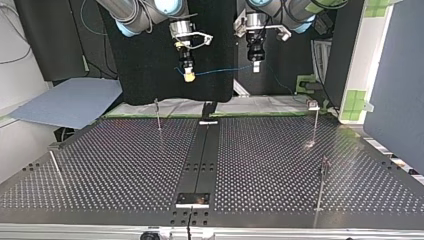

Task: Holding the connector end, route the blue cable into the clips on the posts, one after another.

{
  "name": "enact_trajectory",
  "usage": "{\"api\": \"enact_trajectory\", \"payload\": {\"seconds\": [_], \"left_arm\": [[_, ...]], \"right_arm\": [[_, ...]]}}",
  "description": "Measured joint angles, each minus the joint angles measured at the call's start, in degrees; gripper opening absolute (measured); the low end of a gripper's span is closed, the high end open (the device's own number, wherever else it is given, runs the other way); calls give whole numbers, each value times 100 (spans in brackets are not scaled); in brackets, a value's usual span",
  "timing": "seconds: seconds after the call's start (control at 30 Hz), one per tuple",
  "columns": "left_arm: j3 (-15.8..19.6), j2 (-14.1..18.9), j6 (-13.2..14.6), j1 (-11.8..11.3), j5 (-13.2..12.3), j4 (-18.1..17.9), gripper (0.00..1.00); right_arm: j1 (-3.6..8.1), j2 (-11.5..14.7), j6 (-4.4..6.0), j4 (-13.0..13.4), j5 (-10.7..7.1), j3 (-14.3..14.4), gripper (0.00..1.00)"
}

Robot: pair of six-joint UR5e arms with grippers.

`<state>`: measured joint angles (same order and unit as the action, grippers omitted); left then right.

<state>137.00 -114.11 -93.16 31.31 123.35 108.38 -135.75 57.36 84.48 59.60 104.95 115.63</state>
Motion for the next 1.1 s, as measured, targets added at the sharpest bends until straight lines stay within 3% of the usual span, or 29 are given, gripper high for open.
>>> {"api": "enact_trajectory", "payload": {"seconds": [0.23, 0.27, 0.3, 0.37, 0.5, 0.57, 0.63, 1.1], "left_arm": [[0, 0, 0, 0, 0, 0, 0], [0, 0, 0, 0, 0, 0, 8], [0, 0, 0, 0, 0, 0, 8], [0, 0, 0, 0, 0, 0, 17], [0, 0, 0, 0, 0, 0, 17], [0, 0, 0, 0, 0, 0, 5], [0, 0, 0, 0, 0, 0, 0], [0, 0, 0, 0, 0, 0, 0]], "right_arm": [[0, 0, 0, 0, 0, 0, 0], [0, 0, 0, 0, 0, 0, 0], [0, 0, 0, 0, 0, 0, 0], [0, 0, 0, 0, 0, 0, 0], [0, 0, 0, 0, 0, 0, 0], [0, 0, 1, 0, 0, 0, 0], [0, 0, 0, 0, 0, 0, 0], [0, 0, 0, 0, 0, 0, 0]]}}
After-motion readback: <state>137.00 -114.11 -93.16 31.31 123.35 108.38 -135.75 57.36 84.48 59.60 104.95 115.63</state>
